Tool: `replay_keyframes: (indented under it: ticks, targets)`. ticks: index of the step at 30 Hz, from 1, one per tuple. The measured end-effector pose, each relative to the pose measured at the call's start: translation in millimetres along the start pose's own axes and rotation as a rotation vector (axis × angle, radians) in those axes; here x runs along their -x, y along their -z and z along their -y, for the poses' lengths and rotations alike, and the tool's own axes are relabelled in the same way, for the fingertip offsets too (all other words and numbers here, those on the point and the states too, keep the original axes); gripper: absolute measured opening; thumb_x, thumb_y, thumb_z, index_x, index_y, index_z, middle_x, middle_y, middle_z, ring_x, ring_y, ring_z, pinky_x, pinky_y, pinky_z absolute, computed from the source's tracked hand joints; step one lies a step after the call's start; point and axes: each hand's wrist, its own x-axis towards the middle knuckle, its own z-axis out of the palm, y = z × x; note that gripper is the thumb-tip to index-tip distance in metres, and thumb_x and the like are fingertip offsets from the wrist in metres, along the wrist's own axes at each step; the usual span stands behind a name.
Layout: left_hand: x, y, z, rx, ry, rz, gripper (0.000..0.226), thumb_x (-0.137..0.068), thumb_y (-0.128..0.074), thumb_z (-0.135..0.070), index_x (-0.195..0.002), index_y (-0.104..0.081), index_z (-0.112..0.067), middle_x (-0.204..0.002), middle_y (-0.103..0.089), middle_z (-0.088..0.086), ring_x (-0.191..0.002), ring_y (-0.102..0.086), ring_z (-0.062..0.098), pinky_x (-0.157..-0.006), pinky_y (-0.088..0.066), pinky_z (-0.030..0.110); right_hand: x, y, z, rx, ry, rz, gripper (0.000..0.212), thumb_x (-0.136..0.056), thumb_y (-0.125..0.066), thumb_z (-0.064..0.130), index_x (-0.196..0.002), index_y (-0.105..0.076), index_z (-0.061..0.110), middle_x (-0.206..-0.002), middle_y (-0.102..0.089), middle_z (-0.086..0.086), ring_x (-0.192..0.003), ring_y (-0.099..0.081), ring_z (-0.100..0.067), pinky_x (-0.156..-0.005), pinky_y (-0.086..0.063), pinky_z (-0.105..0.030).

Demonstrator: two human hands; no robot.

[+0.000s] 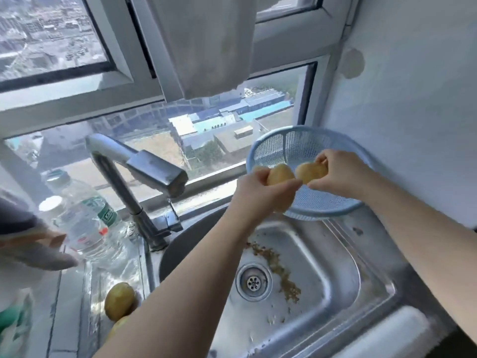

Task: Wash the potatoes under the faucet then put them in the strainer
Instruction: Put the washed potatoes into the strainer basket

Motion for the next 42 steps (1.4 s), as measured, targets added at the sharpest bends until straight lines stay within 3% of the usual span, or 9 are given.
replay_keyframes:
  ticks: [4, 9, 14, 21, 27, 32, 37, 40, 42]
  targets:
    - [-70.8, -34.4, -10.0, -0.194, 0.045, 0.060, 0.044, -0.076, -0.078, -0.036, -0.108, -0.064, -0.009, -0.100, -0.069, 0.010, -0.091, -0.068, 0.021, -0.084, -0.057, 0.035, -46.5, 1.0, -38.3, 0.081, -0.108, 0.093, 0.038, -0.074, -0.075, 0.020, -0.105, -0.052, 0.015, -0.096, -0.060, -0.003, -0.086, -0.055, -0.019, -0.067, -0.044, -0.028]
    - [-148.3, -69.6, 13.1, -0.653, 0.042, 0.036, 0.046, -0.074, -0.077, -0.042, -0.106, -0.064, -0.012, -0.113, -0.052, 0.010, -0.100, -0.060, 0.025, -0.091, -0.053, 0.041, -93.8, -19.6, -71.6, 0.266, -0.172, 0.128, 0.032, -0.076, -0.069, 0.029, -0.102, -0.057, 0.016, -0.079, -0.056, 0.002, -0.078, -0.055, -0.020, -0.066, -0.044, -0.029]
    - [-204.7, -95.5, 38.3, -1.028, 0.050, 0.048, 0.050, -0.076, -0.074, -0.042, -0.112, -0.062, -0.010, -0.138, -0.031, 0.016, -0.109, -0.055, 0.030, -0.092, -0.052, 0.041, -119.3, -35.4, -89.1, 0.379, -0.131, 0.163, 0.032, -0.085, -0.059, 0.030, -0.113, -0.056, 0.014, -0.103, -0.063, -0.005, -0.093, -0.059, -0.024, -0.068, -0.041, -0.028]
    - [-249.7, -118.2, 47.7, -1.241, -0.027, 0.129, 0.049, -0.083, -0.061, -0.043, -0.125, -0.055, -0.017, -0.132, -0.036, 0.010, -0.119, -0.043, 0.030, -0.090, -0.044, 0.040, -137.5, -48.3, -104.9, 0.405, -0.099, 0.122, 0.030, -0.089, -0.056, 0.034, -0.110, -0.056, 0.013, -0.112, -0.059, -0.009, -0.103, -0.057, -0.029, -0.072, -0.040, -0.032]
    - [-247.3, -120.3, 44.0, -1.200, -0.023, 0.262, 0.076, -0.083, -0.069, -0.042, -0.147, -0.030, -0.027, -0.152, -0.015, 0.013, -0.136, -0.029, 0.040, -0.102, -0.043, 0.051, -142.5, -52.8, -114.5, 0.430, -0.111, 0.127, 0.042, -0.086, -0.065, 0.032, -0.120, -0.050, 0.012, -0.121, -0.053, -0.008, -0.109, -0.056, -0.028, -0.073, -0.041, -0.033]
    - [-235.3, -110.2, 43.4, -1.218, -0.053, 0.244, 0.068, -0.090, -0.061, -0.034, -0.149, -0.027, -0.027, -0.155, -0.014, 0.012, -0.141, -0.021, 0.038, -0.104, -0.041, 0.053, -138.7, -44.7, -109.0, 0.389, -0.066, 0.064, 0.036, -0.091, -0.050, 0.033, -0.122, -0.052, 0.016, -0.120, -0.054, -0.006, -0.105, -0.056, -0.027, -0.070, -0.041, -0.032]
    - [-196.6, -93.9, 31.3, -1.019, -0.194, 0.070, 0.046, -0.091, -0.056, -0.026, -0.136, -0.047, -0.025, -0.138, -0.039, 0.008, -0.125, -0.044, 0.029, -0.094, -0.048, 0.045, -117.9, -30.0, -92.7, 0.240, 0.037, 0.010, 0.027, -0.087, -0.054, 0.034, -0.112, -0.061, 0.026, -0.108, -0.065, 0.003, -0.101, -0.060, -0.021, -0.076, -0.045, -0.031]
    - [-148.6, -80.6, 21.4, -0.703, -0.246, -0.075, 0.037, -0.092, -0.057, -0.025, -0.129, -0.056, -0.025, -0.132, -0.048, 0.003, -0.111, -0.057, 0.023, -0.093, -0.051, 0.042, -90.8, -21.3, -73.0, 0.084, 0.103, 0.002, 0.019, -0.086, -0.062, 0.035, -0.102, -0.064, 0.026, -0.083, -0.062, 0.014, -0.082, -0.060, -0.010, -0.071, -0.045, -0.027]
    - [-108.1, -64.6, 24.1, -0.652, -0.255, -0.105, 0.034, -0.093, -0.057, -0.028, -0.127, -0.056, -0.025, -0.131, -0.052, -0.001, -0.103, -0.062, 0.018, -0.089, -0.053, 0.041, -66.5, -22.5, -53.0, 0.014, 0.173, 0.020, 0.016, -0.086, -0.065, 0.035, -0.097, -0.065, 0.024, -0.073, -0.056, 0.018, -0.072, -0.055, -0.004, -0.070, -0.043, -0.026]
